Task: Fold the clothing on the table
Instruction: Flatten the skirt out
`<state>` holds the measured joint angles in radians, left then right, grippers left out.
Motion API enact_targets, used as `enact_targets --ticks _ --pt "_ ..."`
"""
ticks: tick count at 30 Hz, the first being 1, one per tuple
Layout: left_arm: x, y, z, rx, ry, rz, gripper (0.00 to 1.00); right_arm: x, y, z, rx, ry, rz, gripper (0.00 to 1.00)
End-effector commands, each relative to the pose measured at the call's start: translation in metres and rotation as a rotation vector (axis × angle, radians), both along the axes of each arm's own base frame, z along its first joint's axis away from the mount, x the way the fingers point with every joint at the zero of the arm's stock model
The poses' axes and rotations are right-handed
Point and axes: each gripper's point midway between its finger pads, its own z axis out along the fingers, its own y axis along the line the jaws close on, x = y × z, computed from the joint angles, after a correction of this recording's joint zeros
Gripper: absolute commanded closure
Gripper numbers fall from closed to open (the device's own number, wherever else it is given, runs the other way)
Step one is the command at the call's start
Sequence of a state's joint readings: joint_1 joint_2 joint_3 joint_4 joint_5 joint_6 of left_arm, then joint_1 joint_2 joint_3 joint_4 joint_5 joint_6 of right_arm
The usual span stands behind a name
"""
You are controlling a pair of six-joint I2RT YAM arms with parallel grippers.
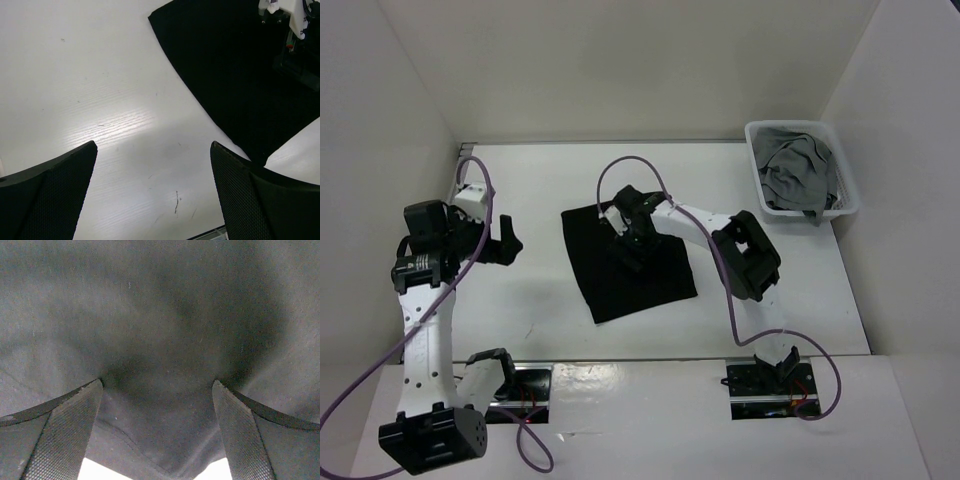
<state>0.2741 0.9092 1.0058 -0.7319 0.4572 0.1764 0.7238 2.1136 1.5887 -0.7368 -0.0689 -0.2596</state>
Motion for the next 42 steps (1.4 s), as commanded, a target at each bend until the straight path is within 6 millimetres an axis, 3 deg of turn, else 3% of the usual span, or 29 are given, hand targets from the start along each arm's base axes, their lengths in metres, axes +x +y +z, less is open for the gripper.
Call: enact_targets --ticks 1,11,16,25,33,36,40,42 --pt "0.000 0.006 0.012 0.002 -0.055 0.031 0.00 0.035 0.019 0.010 0.033 -0.119 0.004 0.05" --pt "-0.004 0.012 0.018 0.011 -0.083 0.060 0.00 0.026 0.035 -0.007 0.133 0.062 -0.127 0.04" --pt "-0.002 0.013 0.016 0.008 -0.073 0.060 0.00 0.021 0.025 -0.013 0.120 0.053 -0.221 0.02" --pt "-0.001 0.013 0.014 0.005 -0.064 0.060 0.00 0.037 -0.002 0.003 0.089 -0.112 -0.430 0.01" --pt "-0.001 0.013 0.014 0.005 -0.064 0.060 0.00 0.025 -0.014 -0.017 0.001 -0.070 -0.495 0.01" --pt "-0.001 0.013 0.014 0.005 -0.064 0.060 0.00 0.019 -0.009 -0.024 0.008 -0.022 -0.548 0.01" --pt "-0.001 0.013 0.014 0.005 -0.064 0.060 0.00 0.000 -0.003 -0.031 0.039 0.084 -0.645 0.08" --pt "-0.001 0.013 0.014 0.005 -0.064 0.060 0.00 -0.001 0.000 -0.026 0.068 0.091 -0.673 0.11"
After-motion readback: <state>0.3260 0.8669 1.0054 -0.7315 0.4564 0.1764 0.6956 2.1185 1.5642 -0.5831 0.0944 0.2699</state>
